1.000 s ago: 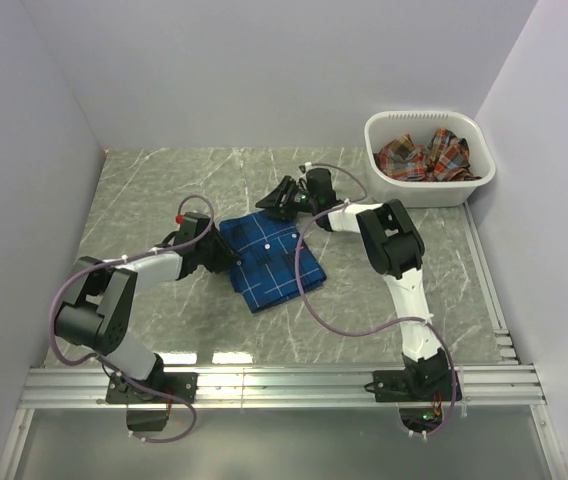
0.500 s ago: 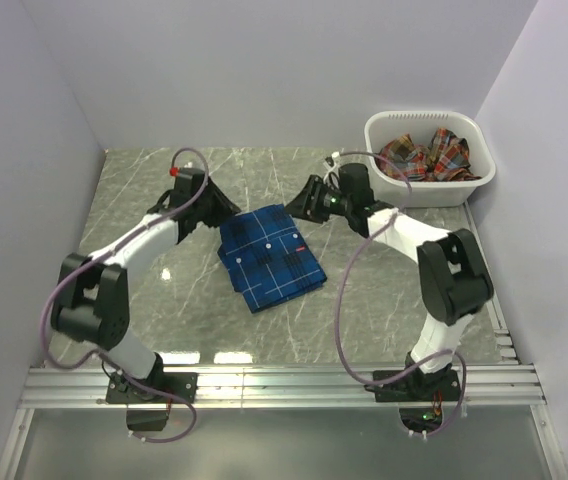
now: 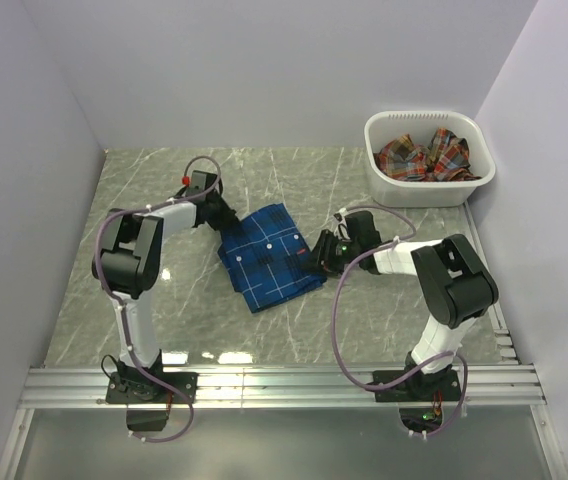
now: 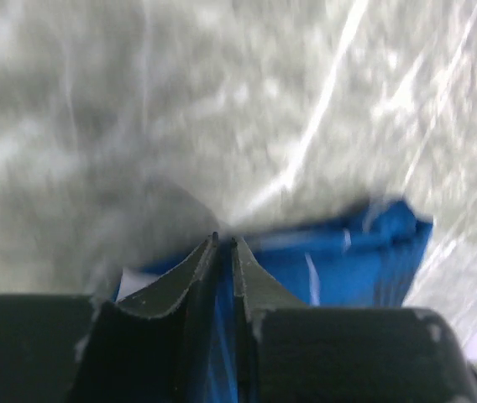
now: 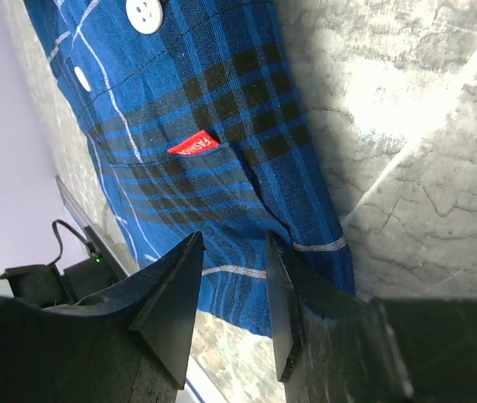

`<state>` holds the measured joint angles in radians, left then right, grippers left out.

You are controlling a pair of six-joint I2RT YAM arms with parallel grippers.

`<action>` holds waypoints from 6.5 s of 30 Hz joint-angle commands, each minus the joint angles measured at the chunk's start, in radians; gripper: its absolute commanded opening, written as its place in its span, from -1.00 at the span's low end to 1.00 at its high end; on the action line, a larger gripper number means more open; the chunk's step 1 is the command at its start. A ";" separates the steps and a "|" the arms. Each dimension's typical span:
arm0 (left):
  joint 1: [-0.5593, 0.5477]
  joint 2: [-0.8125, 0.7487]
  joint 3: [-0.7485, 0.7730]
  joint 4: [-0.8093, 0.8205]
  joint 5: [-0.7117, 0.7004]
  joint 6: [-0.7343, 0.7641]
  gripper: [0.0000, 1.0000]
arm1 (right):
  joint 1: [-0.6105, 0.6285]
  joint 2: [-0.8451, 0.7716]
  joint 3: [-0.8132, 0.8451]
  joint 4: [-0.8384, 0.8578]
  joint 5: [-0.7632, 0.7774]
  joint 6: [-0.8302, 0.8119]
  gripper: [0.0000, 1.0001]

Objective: Fold and stack the long sleeve shirts
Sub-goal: Fold the shirt

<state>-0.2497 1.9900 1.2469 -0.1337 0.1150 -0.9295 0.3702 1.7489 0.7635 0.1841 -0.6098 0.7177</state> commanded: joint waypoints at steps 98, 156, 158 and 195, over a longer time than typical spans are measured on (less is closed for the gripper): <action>0.061 -0.134 -0.037 -0.237 -0.287 0.101 0.35 | 0.186 0.018 0.163 -0.084 0.148 0.031 -0.26; -0.896 0.041 0.054 -0.354 -0.951 0.434 -0.80 | -0.267 -0.542 -0.214 -0.135 0.156 0.038 0.95; -0.889 0.012 0.048 -0.350 -0.934 0.428 -0.99 | -0.266 -0.508 -0.216 -0.074 0.127 0.069 0.96; -0.766 -0.266 -0.033 -0.236 -0.503 0.294 -0.99 | 0.139 0.195 -0.013 0.514 0.174 0.539 0.78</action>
<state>-1.0157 1.7874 1.1625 -0.4015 -0.4442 -0.5919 0.4953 1.9015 0.7284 0.7021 -0.4728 1.2633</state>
